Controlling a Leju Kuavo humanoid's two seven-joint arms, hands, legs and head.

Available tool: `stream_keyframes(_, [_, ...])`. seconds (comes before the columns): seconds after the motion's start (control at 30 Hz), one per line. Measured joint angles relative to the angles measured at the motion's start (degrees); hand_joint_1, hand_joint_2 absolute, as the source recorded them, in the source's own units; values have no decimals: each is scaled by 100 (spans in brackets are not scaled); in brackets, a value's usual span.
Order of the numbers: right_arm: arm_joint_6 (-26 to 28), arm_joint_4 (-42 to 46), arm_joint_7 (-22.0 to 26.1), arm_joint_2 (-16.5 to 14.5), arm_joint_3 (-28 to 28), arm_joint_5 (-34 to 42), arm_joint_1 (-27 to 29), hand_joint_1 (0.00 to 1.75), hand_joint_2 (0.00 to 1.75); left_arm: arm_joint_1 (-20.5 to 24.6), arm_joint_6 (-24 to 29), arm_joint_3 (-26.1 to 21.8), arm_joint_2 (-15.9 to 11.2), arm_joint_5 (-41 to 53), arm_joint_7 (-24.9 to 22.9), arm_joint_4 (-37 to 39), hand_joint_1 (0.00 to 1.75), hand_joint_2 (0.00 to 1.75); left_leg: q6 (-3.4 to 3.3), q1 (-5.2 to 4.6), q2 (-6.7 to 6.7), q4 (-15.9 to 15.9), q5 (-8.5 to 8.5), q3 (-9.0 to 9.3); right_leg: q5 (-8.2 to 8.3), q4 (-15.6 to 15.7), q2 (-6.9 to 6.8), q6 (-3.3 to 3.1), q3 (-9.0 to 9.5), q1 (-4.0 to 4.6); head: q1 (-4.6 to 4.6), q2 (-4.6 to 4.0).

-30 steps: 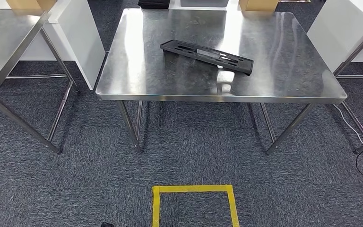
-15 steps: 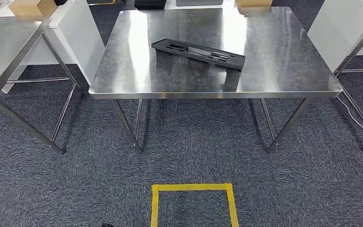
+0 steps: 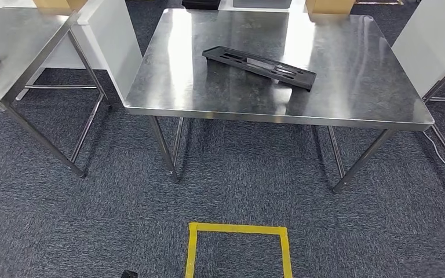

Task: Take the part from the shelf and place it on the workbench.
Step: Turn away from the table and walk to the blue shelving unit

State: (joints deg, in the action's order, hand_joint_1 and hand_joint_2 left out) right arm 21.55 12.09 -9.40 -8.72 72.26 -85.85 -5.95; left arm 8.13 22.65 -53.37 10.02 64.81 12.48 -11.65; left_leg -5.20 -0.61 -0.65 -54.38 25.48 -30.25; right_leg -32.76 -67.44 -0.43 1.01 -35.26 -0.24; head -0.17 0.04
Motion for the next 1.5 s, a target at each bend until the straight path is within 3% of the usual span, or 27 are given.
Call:
stream_keyframes(0.07, [0,0,-2,21,0,0,10,0,0,-9,-2,0,11,0,0,3,0,0,26,12,33,-17,-9,-32,-144,-480,11,89,-211,-60,7,0])
stream_keyframes(0.1, [0,1,-4,32,0,1,15,0,0,-12,-3,0,17,0,0,4,0,0,46,25,53,-34,-8,-44,-86,-413,11,167,-166,-93,8,0])
stream_keyframes(0.17, [0,1,-9,45,0,1,17,0,0,-13,-3,0,26,0,1,6,0,0,118,62,93,-122,25,-74,204,313,13,342,213,-166,13,0])
stream_keyframes(0.2, [0,0,-12,45,0,1,14,0,0,-12,-3,0,25,0,2,6,0,0,172,65,108,-196,57,-106,315,663,26,379,385,-185,26,0])
stream_keyframes(0.27, [1,-3,-15,42,-2,-1,4,0,0,-9,-2,1,21,0,4,5,0,0,266,54,129,-329,111,-178,391,981,51,297,528,-180,30,0])
stream_keyframes(0.33, [2,-4,-17,43,-5,-1,2,0,0,-11,2,1,19,0,6,6,0,0,315,61,146,-379,116,-222,394,942,59,146,508,-165,11,0])
stream_keyframes(0.4, [2,-4,-19,45,-5,2,4,0,0,-16,8,0,11,-1,6,7,0,0,358,97,139,-505,214,-287,423,941,53,62,503,-183,-2,0])
stream_keyframes(0.47, [2,-4,-22,45,-5,2,4,0,0,-18,13,0,5,-5,5,7,0,0,417,121,111,-1016,554,-517,450,945,46,6,476,-185,-21,0])
stream_keyframes(0.53, [2,-4,-24,46,-7,-1,8,0,0,-22,15,0,4,-13,1,7,0,0,456,128,90,-1750,909,-861,461,943,39,-18,440,-164,-34,0])
stream_keyframes(0.57, [-1,-4,-25,47,-7,-2,12,0,0,-27,15,0,5,-21,-3,7,0,0,455,129,86,-1956,955,-959,465,942,35,-23,430,-152,-34,0])
stream_keyframes(0.6, [-7,-4,-25,48,-7,-2,14,0,0,-32,14,0,5,-32,-7,7,0,0,439,129,84,-1958,890,-954,465,942,34,-23,428,-140,-35,0])
stream_keyframes(0.67, [-26,-4,-26,46,-7,-2,12,0,0,-35,4,-1,4,-50,-14,7,0,0,362,118,84,-1332,514,-616,465,943,37,-22,444,-118,-34,0])
stream_keyframes(0.73, [-52,-4,-26,37,-8,3,6,0,0,-23,-21,-2,-8,-59,-18,7,0,0,274,80,74,-631,269,-254,467,947,36,-14,451,-92,-25,0])
stream_keyframes(0.83, [-78,-4,-26,26,-9,14,2,0,0,-17,-51,-2,-17,-69,-25,7,0,0,210,15,69,-393,229,-170,495,982,26,38,440,-82,-30,0])
stream_keyframes(0.9, [-79,-4,-26,23,-9,15,1,0,0,-20,-53,-4,-16,-74,-29,7,0,0,164,41,60,-254,147,-114,465,952,25,73,421,-62,-25,0])
stream_keyframes(0.97, [-80,-4,-26,33,-9,21,2,0,0,-14,-67,-4,-13,-76,-29,7,0,0,112,68,49,-126,60,-68,222,501,34,38,207,-45,-8,0])
stream_keyframes(1.03, [-83,-4,-29,43,-9,30,7,0,0,-14,-93,-4,-7,-82,-23,7,0,0,87,51,49,-115,41,-87,-110,-273,41,4,-159,-53,7,0])
stream_keyframes(1.07, [-85,-4,-32,46,-9,33,11,0,0,-18,-106,-4,-3,-87,-19,7,0,0,88,46,50,-119,41,-93,-190,-531,41,25,-277,-56,12,0])
stream_keyframes(1.1, [-85,-4,-34,50,-9,34,15,0,0,-22,-113,-4,1,-91,-17,8,0,0,88,42,54,-125,42,-96,-178,-583,41,67,-293,-58,13,0])
stream_keyframes(1.13, [-85,-4,-35,54,-9,34,18,0,0,-24,-117,-4,5,-95,-15,8,0,0,94,42,61,-137,45,-96,-68,-386,40,123,-188,-60,16,0])
stream_keyframes(1.2, [-86,-4,-37,67,-9,35,14,0,0,-25,-125,-4,13,-96,-11,9,0,0,126,37,77,-187,68,-101,256,453,40,202,238,-73,22,0])
stream_keyframes(1.27, [-88,-4,-37,73,-9,36,5,0,0,-23,-131,-4,15,-98,-6,9,0,0,186,4,84,-250,105,-119,440,1012,46,159,503,-67,28,0])
stream_keyframes(1.33, [-92,-4,-39,72,-9,42,4,0,0,-23,-140,-5,15,-106,2,9,0,0,236,-18,87,-278,115,-138,475,1076,50,72,529,-55,29,0])
stream_keyframes(1.4, [-94,-4,-47,67,-9,51,4,0,0,-25,-145,-7,12,-113,6,9,0,0,285,8,88,-350,168,-177,510,1079,45,2,534,-102,27,0])
stream_keyframes(1.47, [-94,-4,-52,64,-9,55,3,0,0,-25,-146,-10,8,-114,8,9,0,0,360,46,85,-749,454,-350,536,1089,39,-54,527,-144,3,0])
stream_keyframes(1.5, [-96,-4,-52,65,-9,55,4,0,0,-26,-149,-13,8,-115,10,9,0,0,399,63,83,-1120,672,-514,541,1088,37,-68,516,-141,-11,0])
